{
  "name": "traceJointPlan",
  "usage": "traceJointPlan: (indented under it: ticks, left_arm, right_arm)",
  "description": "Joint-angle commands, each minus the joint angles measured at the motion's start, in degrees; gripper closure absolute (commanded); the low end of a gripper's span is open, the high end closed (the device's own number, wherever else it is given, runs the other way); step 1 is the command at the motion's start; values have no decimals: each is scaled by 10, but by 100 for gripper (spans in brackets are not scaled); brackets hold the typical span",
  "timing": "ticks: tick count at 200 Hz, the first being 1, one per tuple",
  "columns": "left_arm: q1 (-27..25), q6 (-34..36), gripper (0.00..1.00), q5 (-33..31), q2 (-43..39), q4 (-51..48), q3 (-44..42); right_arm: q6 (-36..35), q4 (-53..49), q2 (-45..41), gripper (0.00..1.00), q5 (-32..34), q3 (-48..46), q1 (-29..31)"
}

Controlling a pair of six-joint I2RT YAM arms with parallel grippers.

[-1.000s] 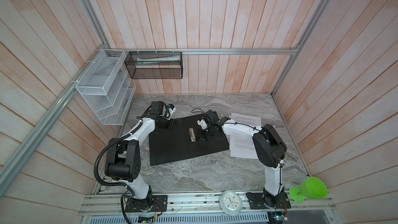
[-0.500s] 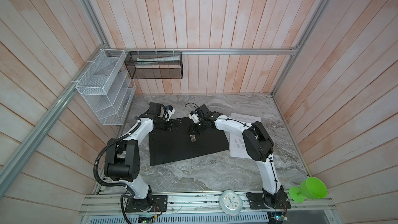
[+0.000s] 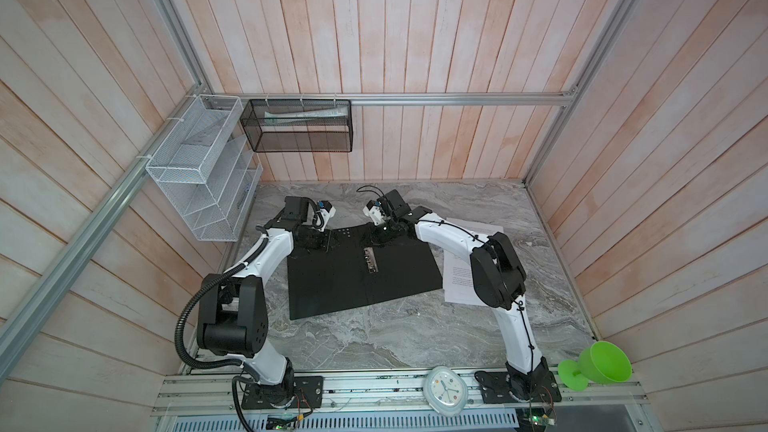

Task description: Put the files into the folder

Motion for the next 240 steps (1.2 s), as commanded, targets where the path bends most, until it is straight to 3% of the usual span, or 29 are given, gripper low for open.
traceJointPlan:
  ticks: [1,33,76,135,240]
  left_arm:
    - [3,-5,67,16,-16,-4,-8]
    - [3,-4,67,19,-14,-4,-8]
    - [3,-5,67,22,-12,-5,-7]
    - [4,-11,67,24,-18,-1,-11]
    - [3,-11,67,21,-26,5,-18]
  right_arm:
    - [-17,-63,-46,91,50,-28,-8]
    - [6,-30,-98,90,50,-141,-21]
    - [28,44,-93,90,-23,-204,-11]
    - [39,74,-28,90,-70,-143,-6]
    - [22,36,57,90,-76,-15,-18]
